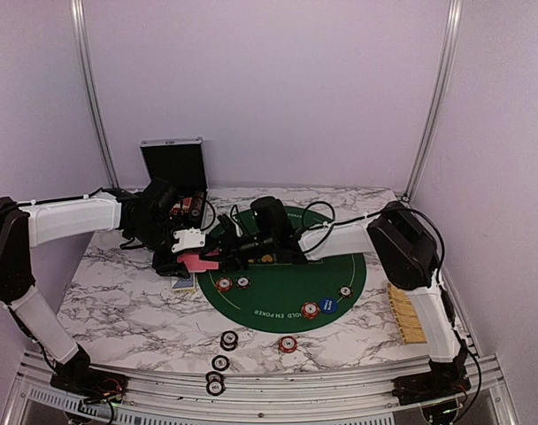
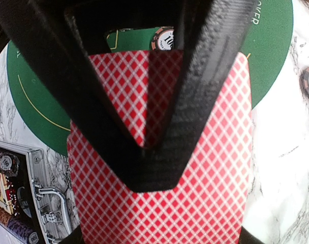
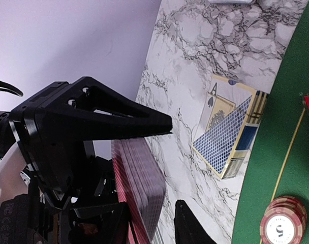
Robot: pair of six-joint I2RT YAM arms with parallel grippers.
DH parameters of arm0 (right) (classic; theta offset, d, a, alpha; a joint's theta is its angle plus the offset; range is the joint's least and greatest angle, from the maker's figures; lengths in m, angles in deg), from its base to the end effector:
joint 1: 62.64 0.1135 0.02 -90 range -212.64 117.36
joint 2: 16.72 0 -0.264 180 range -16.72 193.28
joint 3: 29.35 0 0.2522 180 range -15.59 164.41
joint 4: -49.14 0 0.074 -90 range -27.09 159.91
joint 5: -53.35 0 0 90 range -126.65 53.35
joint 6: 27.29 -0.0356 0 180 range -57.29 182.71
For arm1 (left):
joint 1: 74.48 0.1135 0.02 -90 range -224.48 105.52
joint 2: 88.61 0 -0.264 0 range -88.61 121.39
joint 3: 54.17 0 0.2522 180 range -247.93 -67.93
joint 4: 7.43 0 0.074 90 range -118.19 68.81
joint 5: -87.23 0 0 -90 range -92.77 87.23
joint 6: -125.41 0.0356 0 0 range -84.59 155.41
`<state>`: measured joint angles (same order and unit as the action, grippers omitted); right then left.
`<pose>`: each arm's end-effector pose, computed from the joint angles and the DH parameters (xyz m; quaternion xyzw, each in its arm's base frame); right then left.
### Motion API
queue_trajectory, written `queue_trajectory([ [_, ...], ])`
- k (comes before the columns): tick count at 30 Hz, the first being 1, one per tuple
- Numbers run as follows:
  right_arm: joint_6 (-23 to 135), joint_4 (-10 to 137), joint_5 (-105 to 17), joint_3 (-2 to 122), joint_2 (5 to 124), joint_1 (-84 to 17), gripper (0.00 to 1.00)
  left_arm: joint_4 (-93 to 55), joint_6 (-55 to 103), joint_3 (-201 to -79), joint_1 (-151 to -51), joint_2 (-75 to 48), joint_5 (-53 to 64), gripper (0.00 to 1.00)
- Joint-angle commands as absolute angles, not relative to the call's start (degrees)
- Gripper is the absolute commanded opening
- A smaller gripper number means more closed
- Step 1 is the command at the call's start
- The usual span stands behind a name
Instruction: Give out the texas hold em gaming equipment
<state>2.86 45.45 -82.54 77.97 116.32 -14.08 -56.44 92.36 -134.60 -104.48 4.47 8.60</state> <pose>0.3243 0.4060 0.1600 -0.1417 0.7813 0.6066 0.0389 0.2840 -0.1721 0.2260 0.6814 0.6834 -0.0366 0.2593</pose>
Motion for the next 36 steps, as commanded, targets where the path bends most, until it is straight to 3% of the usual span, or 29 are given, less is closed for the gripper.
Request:
queue_trajectory([
  [1,3.9,47.8,-81.0,76.7,114.0,-14.8,0.27,-56.7,91.9,-135.3,-104.3,3.8,9.1,0.36],
  [5,3.8,47.7,-81.3,76.9,113.5,-14.8,0.25,-56.7,91.5,-135.3,-104.3,4.4,8.9,0.33],
  [12,2.7,45.5,-82.5,75.3,112.6,-15.2,0.44,-56.7,91.1,-135.4,-103.8,5.3,9.3,0.27],
  [20,2.9,45.2,-82.4,73.3,110.5,-16.0,0.45,-56.7,91.0,-135.5,-103.4,6.1,9.2,0.22],
  [36,3.7,45.9,-82.8,71.0,108.9,-16.5,0.23,-56.8,90.4,-135.4,-102.5,6.2,8.9,0.16],
])
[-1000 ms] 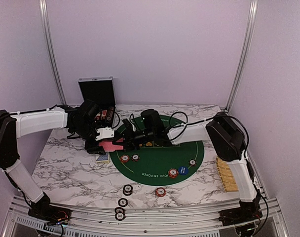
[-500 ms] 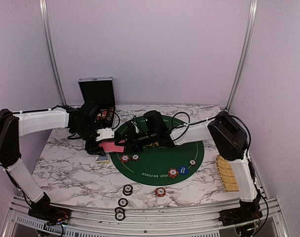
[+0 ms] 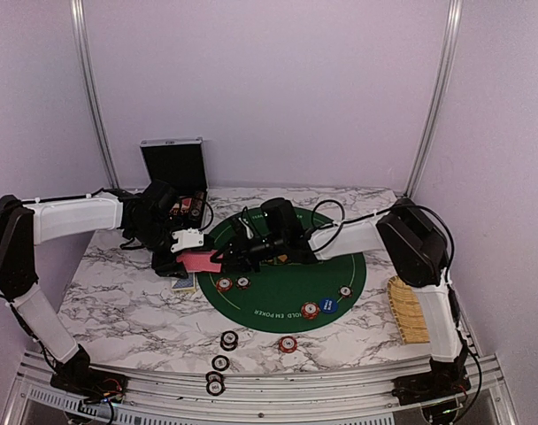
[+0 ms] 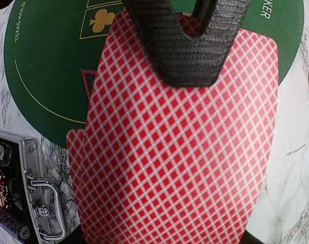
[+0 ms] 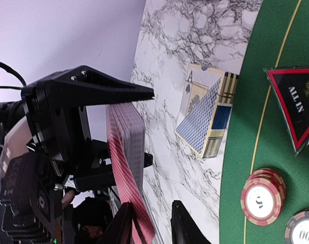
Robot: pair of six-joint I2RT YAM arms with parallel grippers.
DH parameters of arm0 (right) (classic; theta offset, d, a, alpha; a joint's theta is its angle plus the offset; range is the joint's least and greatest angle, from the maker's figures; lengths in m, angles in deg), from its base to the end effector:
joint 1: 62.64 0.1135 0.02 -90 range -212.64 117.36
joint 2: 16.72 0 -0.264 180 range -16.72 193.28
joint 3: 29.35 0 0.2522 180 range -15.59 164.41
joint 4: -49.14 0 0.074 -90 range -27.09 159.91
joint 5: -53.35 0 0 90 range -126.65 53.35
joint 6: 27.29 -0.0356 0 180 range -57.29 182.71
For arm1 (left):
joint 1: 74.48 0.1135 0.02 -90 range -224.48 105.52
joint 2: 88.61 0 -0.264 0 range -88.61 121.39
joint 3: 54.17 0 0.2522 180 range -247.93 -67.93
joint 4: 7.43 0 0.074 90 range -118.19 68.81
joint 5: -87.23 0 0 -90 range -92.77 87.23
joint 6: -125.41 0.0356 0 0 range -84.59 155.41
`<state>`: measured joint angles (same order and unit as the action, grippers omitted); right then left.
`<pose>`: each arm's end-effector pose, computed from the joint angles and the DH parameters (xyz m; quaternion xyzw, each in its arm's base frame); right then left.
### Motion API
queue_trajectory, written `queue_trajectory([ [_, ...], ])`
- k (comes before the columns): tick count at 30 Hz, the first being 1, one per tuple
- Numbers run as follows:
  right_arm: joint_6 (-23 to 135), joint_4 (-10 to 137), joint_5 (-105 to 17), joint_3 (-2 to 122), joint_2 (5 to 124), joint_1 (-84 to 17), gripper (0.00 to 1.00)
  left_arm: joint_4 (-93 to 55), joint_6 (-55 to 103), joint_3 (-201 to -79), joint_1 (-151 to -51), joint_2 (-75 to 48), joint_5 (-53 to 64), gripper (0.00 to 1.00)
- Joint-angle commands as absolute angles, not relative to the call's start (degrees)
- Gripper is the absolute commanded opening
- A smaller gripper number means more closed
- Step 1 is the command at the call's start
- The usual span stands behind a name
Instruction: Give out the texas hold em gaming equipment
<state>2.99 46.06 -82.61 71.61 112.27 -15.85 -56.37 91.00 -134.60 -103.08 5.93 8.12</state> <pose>0.3225 0.3807 0.1585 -0.1212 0.7949 0.5936 0.0324 0.2908 -0.1662 0.2181 0.6654 0.7035 -0.0356 0.2471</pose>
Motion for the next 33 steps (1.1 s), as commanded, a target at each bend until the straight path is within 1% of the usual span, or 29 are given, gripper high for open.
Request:
queue_trajectory([
  [1,3.7,45.9,-82.8,70.8,108.7,-16.6,0.21,-56.9,90.4,-135.4,-102.4,6.2,8.9,0.16],
  [5,3.7,45.6,-82.7,70.3,108.0,-16.8,0.14,-57.0,90.3,-135.6,-102.3,6.3,8.9,0.14],
  [10,3.1,45.1,-82.9,70.1,107.6,-17.0,0.04,-57.1,90.1,-135.6,-102.3,6.4,8.8,0.14],
  [15,4.3,45.9,-83.1,68.6,105.8,-18.4,0.0,-57.3,90.3,-135.3,-101.8,6.3,8.3,0.1],
  [21,5.0,45.1,-83.7,64.2,102.9,-21.6,0.0,-57.9,90.4,-135.1,-100.8,6.0,8.2,0.07],
  [25,6.0,45.6,-84.3,63.6,102.4,-23.3,0.0,-58.4,90.4,-135.2,-100.2,5.8,7.9,0.06],
  [29,7.6,48.1,-84.4,66.7,104.8,-25.2,0.0,-59.1,90.3,-135.1,-99.9,5.4,7.8,0.05],
  [33,10.1,53.4,-83.5,73.9,109.9,-25.5,0.0,-59.9,89.7,-135.0,-99.9,4.4,8.4,0.05],
])
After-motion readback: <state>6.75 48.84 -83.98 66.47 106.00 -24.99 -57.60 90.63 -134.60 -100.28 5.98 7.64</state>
